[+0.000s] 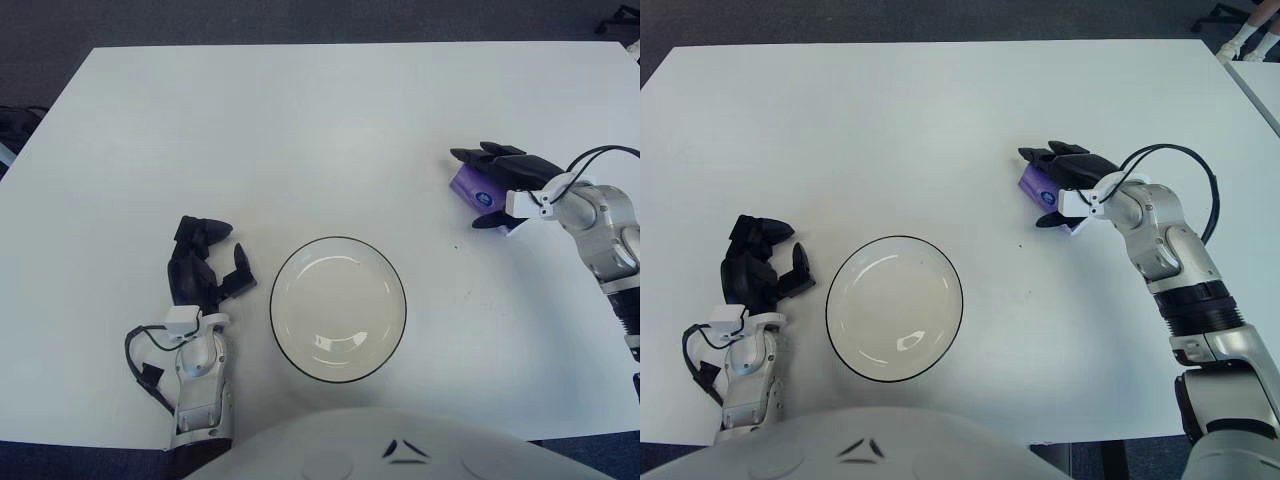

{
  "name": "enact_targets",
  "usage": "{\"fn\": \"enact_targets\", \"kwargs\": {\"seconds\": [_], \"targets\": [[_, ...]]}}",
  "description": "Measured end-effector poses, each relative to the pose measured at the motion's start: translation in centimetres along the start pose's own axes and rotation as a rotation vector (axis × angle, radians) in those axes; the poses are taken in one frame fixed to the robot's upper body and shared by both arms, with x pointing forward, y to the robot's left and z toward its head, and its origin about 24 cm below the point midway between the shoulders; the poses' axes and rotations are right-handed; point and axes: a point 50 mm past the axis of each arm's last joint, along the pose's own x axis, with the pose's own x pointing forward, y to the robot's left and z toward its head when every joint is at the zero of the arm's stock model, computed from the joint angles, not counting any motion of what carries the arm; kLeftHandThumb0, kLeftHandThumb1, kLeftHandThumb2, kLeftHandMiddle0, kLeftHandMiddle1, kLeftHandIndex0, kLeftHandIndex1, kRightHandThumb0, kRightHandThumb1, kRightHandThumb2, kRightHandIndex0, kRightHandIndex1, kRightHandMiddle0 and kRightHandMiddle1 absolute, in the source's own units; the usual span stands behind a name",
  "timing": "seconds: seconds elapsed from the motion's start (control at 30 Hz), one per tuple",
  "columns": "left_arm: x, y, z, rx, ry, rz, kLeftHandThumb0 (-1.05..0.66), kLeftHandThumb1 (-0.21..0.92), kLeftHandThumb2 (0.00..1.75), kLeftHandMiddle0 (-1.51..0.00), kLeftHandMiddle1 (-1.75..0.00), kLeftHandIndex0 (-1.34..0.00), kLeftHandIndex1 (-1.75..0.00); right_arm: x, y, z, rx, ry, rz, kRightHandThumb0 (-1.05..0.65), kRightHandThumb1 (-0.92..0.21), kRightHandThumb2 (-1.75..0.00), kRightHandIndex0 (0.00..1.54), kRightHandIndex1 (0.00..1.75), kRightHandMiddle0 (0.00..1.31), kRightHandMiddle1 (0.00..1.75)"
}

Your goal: Put the tissue paper into the plate.

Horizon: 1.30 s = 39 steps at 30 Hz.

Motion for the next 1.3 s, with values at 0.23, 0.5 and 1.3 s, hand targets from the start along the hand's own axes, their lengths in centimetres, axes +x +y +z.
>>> {"fn": "enact_targets", "kwargs": {"seconds": [0.23, 0.5, 1.3], "targets": [[0.0, 0.2, 0.0, 0.009, 0.007, 0.010, -0.01, 0.26, 1.39, -0.64, -1.71, -0.45, -1.75, 0.1, 0.1, -0.7, 0.009, 0.029, -0.014, -1.05, -0.57, -0.53, 0.00, 0.00, 0.00, 0.00], [0.0, 0.2, 0.0, 0.011, 0.008, 0.018, -0.01, 0.26, 1.39, -0.64, -1.71, -0.45, -1.75, 0.4, 0.4, -1.2, 0.026, 0.060, -0.031, -1.02, -0.58, -0.53, 0.00, 0.00, 0.00, 0.00], [-0.1, 0.4, 0.1, 0.008, 0.005, 0.026, -0.01, 0.27, 1.36, -0.65, -1.69, -0.43, -1.75, 1.4, 1.2, -1.4, 0.291, 0.111, -0.234, -0.23, -0.10, -1.38, 0.05, 1.72, 0.07, 1.70]]}}
